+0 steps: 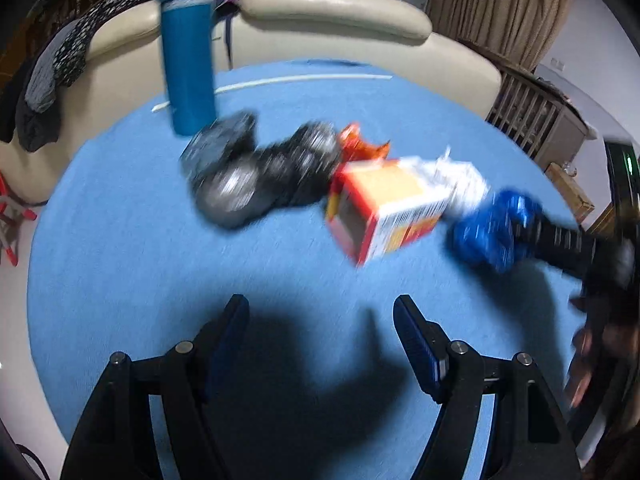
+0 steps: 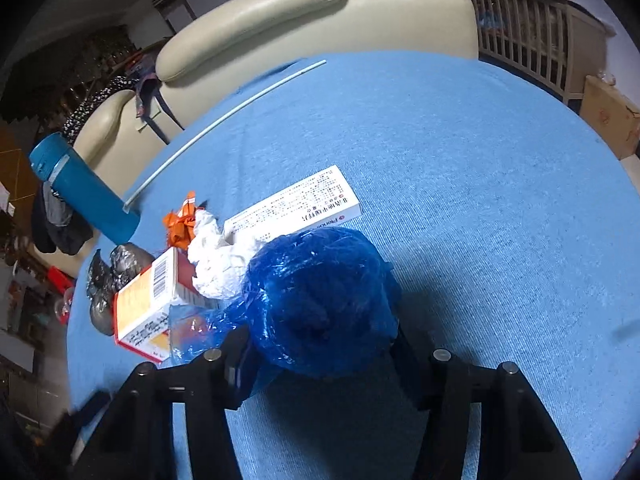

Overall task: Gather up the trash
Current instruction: 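Bring both tools back to the table, right tool toward the blue plastic bag, then grasp the orange-and-white medicine box with the left tool while the right tool holds the blue bag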

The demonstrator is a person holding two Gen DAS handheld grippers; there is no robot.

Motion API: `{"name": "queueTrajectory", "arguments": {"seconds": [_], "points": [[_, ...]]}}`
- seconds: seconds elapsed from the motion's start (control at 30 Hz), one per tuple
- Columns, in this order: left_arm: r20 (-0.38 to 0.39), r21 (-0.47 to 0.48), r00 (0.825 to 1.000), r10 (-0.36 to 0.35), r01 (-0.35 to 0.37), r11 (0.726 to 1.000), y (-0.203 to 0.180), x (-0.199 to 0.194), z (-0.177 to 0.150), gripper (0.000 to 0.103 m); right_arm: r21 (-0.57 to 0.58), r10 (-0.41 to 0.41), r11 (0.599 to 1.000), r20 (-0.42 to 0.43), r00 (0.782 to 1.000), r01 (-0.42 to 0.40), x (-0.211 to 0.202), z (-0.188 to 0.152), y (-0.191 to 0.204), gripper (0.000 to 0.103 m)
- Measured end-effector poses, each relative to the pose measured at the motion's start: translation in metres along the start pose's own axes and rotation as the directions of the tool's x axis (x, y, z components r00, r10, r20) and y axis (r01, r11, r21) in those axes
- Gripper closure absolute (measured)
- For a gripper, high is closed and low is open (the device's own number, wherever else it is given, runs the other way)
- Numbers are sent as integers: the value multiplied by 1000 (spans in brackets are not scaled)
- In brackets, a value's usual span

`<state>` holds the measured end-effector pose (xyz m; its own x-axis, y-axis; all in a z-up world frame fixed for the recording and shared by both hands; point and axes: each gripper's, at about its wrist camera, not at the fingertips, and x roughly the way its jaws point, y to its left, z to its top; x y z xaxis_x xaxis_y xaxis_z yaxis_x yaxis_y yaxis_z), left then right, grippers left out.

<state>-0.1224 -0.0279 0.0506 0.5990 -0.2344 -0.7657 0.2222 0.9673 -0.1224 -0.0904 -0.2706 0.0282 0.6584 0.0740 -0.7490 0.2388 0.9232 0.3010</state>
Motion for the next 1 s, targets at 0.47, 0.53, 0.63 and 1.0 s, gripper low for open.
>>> {"name": "queueTrajectory", "arguments": {"seconds": [0.47, 0.53, 0.63, 1.0], "points": [[-64, 65, 996, -64, 68, 996, -41, 48, 36, 100, 4, 39, 999, 19, 999, -39, -16, -19, -24, 44], [-56, 80, 997, -47, 52, 995, -42, 43, 32, 100, 11, 40, 999, 20, 999, -41, -17, -20, -25, 44], [-49, 68, 998, -43, 47, 997, -37, 30, 22, 100, 23, 40, 999, 19, 999, -41, -20, -23, -27, 44], [49, 29, 999, -10, 9, 1000, -24, 7, 40, 8, 45, 38, 998, 19, 999, -39, -34, -39, -35, 44]]}}
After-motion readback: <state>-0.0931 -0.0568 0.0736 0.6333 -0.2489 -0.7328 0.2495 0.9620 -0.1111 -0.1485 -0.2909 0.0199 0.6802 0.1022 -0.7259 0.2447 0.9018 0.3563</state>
